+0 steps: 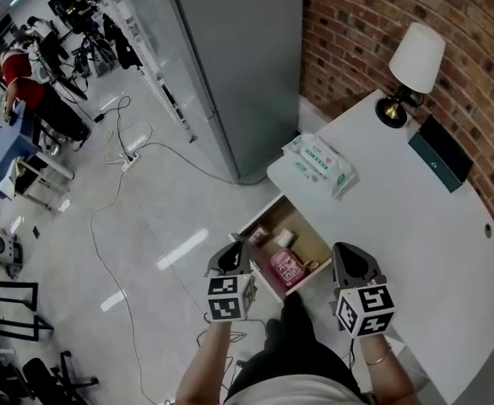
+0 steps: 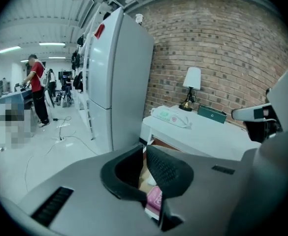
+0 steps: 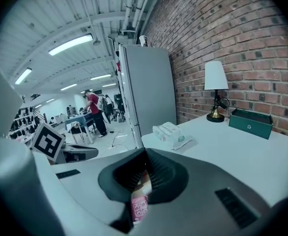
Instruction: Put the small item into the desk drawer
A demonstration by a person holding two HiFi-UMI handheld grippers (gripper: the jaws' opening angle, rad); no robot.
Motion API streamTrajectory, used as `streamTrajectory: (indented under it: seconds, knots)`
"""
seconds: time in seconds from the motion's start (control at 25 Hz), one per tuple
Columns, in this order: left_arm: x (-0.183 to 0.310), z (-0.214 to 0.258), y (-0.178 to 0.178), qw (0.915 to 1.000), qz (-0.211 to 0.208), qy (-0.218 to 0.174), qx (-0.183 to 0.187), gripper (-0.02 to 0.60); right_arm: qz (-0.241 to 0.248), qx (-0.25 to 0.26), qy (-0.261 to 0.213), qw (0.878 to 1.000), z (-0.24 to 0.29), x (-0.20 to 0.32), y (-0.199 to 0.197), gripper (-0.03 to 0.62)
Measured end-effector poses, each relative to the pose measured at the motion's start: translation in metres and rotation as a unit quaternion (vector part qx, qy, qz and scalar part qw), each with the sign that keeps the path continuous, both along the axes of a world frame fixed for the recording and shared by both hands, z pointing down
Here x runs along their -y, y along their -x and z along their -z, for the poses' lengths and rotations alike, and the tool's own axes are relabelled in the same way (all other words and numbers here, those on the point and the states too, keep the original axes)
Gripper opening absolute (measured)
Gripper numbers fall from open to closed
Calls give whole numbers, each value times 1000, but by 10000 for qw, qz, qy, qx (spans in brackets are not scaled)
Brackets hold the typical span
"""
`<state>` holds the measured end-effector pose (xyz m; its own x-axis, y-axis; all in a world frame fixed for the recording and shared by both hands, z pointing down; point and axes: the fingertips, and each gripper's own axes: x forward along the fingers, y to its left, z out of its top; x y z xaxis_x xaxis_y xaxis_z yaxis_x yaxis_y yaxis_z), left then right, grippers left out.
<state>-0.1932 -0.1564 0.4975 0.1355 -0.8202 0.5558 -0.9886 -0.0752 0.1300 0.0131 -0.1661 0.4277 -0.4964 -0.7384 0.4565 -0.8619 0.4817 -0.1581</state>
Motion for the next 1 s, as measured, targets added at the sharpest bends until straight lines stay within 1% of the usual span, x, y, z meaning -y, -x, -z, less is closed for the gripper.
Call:
streamTrajectory:
  seconds: [0.24,0.6,0.76,1.0]
  knots:
    - [-36,27,21,9990,384,-222,-112,31,202,59,-152,9997,17,-14,16,8]
    - [-92,59,52,9952,853,-484,-39,21,566,117,-209,9981,29,-40,37,8]
    - [-113,71,68,9928,1030,-609,53,21,715,201,-235,9970,33,-49,48,8]
    - [-138,78,83,9897,1234,-704,152,21,964,209,-323,9946,38,-62,62,6]
